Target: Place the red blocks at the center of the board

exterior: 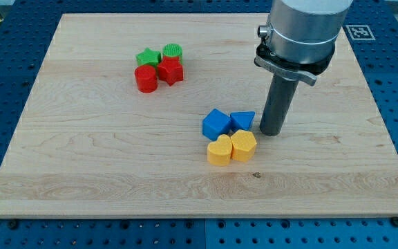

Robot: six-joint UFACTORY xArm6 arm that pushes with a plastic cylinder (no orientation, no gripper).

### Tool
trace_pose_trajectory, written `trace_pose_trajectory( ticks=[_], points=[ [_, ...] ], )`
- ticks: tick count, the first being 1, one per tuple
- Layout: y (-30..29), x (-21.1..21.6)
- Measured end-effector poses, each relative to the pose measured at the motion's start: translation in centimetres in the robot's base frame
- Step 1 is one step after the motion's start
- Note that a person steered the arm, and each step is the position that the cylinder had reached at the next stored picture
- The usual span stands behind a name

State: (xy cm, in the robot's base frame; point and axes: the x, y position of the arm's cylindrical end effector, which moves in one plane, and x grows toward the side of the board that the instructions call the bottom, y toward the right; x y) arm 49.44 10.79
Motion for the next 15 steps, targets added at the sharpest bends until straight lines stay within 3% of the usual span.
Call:
trace_pose_trajectory(
  ticks=[4,6,10,11,14,15],
  points=[
    [-3.6,-3.1],
    [-9.3,-6.9],
    [-25.4,-7.3],
    [-25.6,-10.1],
    [-12.7,-10.0],
    [-12.2,-9.8]
  ],
)
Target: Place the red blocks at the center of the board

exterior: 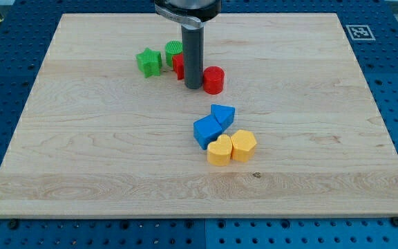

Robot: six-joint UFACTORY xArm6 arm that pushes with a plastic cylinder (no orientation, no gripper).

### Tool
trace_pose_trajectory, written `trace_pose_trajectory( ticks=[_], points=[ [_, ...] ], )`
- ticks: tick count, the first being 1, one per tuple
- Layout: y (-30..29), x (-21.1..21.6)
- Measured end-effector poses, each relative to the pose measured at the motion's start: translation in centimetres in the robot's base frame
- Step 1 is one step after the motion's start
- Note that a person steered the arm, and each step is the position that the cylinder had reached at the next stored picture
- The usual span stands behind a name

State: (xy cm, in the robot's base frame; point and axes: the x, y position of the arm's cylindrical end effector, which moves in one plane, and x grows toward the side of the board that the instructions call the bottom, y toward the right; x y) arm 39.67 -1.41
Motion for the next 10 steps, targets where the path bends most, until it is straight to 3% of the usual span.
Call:
trace_pose_trajectory(
  ticks=[2,3,5,8,10],
  points=[
    [-5.2,-0.2],
    [-6.5,-3.3],
    [-0.9,-5.4],
    [-4.4,-7.4],
    [4.3,-9.1]
  ],
)
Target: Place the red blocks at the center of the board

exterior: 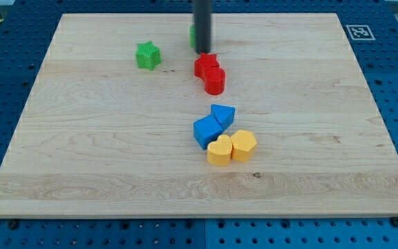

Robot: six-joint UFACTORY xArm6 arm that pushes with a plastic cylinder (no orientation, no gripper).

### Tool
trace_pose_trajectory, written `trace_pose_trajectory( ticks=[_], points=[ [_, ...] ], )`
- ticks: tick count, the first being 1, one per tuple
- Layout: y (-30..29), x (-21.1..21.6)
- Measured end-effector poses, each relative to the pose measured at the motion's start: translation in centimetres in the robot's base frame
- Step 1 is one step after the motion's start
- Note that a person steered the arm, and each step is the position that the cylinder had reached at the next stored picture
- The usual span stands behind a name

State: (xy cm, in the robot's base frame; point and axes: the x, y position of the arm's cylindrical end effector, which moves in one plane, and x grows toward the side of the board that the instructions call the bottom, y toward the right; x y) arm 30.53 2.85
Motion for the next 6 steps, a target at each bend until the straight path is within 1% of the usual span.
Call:
trace_pose_trajectory(
  ticks=[1,2,4,5,6],
  points=[
    [5.3,0.6],
    [5.6,2.4],
    [-1.3,3.5],
    [-1.7,3.1],
    [-2.3,0.2]
  ],
)
